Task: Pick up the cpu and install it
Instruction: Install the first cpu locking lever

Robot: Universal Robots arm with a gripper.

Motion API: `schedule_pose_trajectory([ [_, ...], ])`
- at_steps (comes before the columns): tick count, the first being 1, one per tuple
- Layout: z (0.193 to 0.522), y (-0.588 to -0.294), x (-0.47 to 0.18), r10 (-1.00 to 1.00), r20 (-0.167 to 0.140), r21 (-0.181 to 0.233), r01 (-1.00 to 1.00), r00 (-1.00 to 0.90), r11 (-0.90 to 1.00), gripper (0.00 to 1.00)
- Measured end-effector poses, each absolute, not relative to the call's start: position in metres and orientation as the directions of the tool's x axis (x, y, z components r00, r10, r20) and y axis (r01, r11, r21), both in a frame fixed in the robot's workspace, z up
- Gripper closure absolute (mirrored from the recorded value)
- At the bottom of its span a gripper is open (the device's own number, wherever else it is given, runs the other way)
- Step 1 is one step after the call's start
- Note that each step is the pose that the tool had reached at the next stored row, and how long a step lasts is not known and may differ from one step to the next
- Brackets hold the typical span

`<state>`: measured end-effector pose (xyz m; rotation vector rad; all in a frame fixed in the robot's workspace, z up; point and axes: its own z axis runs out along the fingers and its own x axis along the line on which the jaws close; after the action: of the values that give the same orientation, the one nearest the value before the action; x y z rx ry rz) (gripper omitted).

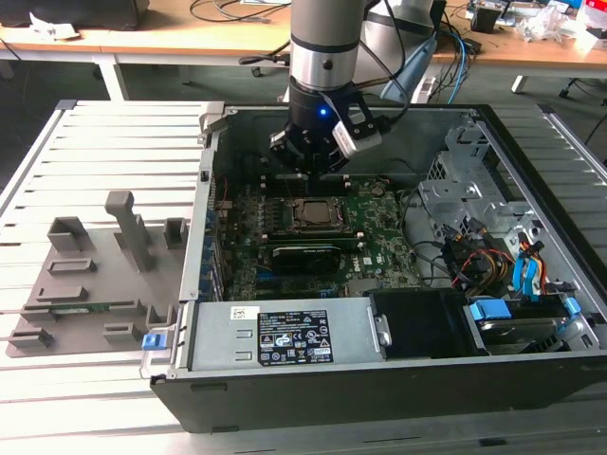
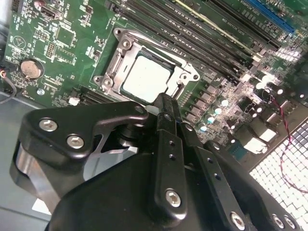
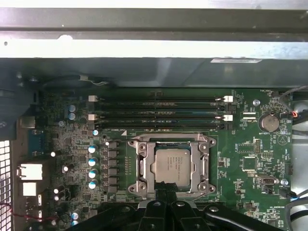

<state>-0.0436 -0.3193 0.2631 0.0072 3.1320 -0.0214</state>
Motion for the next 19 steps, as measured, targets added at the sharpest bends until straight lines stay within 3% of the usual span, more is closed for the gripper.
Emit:
schedule_pose_trajectory([
  [19,0.263,-0.318,-0.073,0.004,-0.009,-0.014,0.005,-1.000,1.000,0.89],
])
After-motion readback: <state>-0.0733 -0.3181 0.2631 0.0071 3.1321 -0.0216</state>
